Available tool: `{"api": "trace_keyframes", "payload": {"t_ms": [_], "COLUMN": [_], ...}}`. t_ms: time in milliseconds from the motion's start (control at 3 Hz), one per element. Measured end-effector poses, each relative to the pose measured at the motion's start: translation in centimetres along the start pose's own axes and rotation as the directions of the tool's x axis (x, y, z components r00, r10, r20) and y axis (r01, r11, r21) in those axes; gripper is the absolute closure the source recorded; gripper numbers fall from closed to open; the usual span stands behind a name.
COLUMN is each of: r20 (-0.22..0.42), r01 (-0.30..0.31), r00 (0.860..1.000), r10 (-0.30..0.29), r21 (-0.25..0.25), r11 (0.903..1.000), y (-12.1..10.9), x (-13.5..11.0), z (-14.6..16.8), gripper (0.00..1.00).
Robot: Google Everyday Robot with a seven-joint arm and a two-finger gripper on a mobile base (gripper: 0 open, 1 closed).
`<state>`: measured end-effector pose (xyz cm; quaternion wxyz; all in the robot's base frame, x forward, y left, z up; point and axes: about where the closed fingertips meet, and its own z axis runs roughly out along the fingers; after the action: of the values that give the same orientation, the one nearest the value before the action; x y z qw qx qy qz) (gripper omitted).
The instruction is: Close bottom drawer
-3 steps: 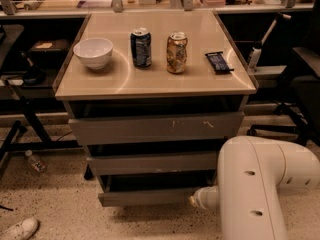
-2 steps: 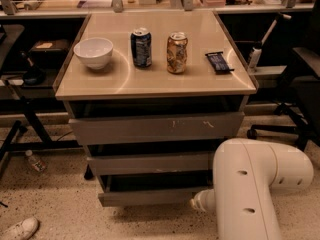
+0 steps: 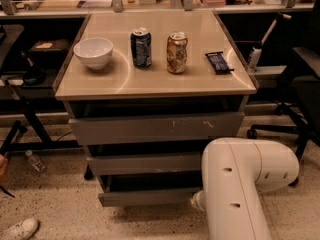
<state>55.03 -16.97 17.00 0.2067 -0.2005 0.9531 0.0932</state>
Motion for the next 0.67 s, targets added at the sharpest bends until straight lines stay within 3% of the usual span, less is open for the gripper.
{"api": "trace_keyframes", "payload": {"t_ms": [667], "r20": [0.02], "r01": [0.009], "r00": [1.0], "r10": [-0.009], "r21": [0.004], "r11": [1.0], "y": [0.8], "x": [-2.9], "z": [3.5], "gripper": [1.0]}}
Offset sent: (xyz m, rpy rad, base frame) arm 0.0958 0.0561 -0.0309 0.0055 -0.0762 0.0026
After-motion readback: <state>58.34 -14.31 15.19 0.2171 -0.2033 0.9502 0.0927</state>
